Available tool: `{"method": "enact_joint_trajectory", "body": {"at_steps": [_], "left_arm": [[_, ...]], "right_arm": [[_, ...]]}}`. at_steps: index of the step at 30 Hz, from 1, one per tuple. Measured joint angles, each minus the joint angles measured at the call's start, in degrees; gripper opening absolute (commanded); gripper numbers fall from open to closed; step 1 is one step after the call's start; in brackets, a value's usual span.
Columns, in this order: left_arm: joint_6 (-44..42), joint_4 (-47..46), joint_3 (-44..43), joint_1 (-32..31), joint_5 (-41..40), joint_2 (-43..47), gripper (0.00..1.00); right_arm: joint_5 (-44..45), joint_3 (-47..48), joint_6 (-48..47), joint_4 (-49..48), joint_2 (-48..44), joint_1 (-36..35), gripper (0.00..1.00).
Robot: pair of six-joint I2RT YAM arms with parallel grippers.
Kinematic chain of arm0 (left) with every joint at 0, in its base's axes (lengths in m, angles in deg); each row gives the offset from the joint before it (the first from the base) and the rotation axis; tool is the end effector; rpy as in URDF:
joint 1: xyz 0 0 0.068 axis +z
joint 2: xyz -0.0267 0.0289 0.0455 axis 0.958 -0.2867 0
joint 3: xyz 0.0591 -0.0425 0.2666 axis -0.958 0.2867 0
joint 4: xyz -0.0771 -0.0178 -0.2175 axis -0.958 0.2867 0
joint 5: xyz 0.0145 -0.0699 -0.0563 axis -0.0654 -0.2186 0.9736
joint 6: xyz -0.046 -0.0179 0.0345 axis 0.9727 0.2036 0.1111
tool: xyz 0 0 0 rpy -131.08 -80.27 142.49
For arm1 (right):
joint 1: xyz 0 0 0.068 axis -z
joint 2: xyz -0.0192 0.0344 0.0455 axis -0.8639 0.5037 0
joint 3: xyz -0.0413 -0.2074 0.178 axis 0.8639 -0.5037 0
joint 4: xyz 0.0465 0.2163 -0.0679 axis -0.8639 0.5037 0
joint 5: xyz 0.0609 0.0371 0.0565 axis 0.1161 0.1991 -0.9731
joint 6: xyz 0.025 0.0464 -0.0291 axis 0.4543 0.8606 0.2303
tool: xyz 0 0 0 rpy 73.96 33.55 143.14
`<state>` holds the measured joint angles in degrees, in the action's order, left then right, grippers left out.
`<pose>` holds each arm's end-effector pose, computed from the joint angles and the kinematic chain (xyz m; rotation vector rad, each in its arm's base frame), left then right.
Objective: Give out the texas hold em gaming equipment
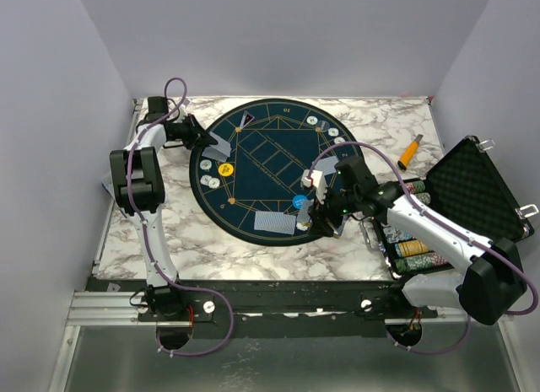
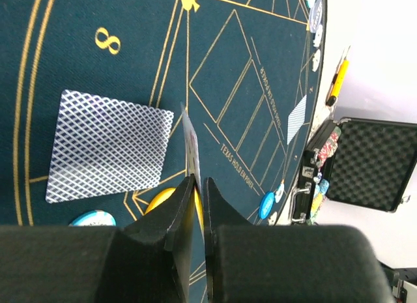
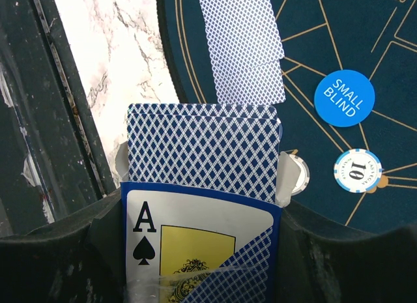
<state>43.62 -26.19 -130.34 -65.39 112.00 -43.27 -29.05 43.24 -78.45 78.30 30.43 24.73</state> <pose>0.4616 0.0293 0.1916 -0.3077 2.3799 -1.2355 0.1724 0.1491 0.2601 -1.3795 2.0249 0.7726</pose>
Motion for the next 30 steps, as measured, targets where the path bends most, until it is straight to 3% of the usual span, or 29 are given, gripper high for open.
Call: {"method": "enact_joint_trajectory", "body": {"at_steps": [4, 16, 21, 30], "left_arm": [[0.55, 1.75, -2.32, 0.26, 0.04, -1.88, 0.29], [1.46, 2.62, -1.73, 1.2, -4.5, -1.6, 0.4], [2.75, -0.87, 6.51, 2.89, -10.49, 5.05, 0.56], [3.91, -12.0, 15.63, 6.62, -8.96, 17.68, 0.59]], "right_arm": [[0.0, 0.0, 0.0, 0.0, 0.28, 0.0, 0.01], [0.0, 0.0, 0.0, 0.02, 0.39, 0.0, 0.01], [0.02, 0.0, 0.0, 0.04, 0.39, 0.0, 0.01], [0.02, 0.0, -0.02, 0.09, 0.37, 0.0, 0.01]]}}
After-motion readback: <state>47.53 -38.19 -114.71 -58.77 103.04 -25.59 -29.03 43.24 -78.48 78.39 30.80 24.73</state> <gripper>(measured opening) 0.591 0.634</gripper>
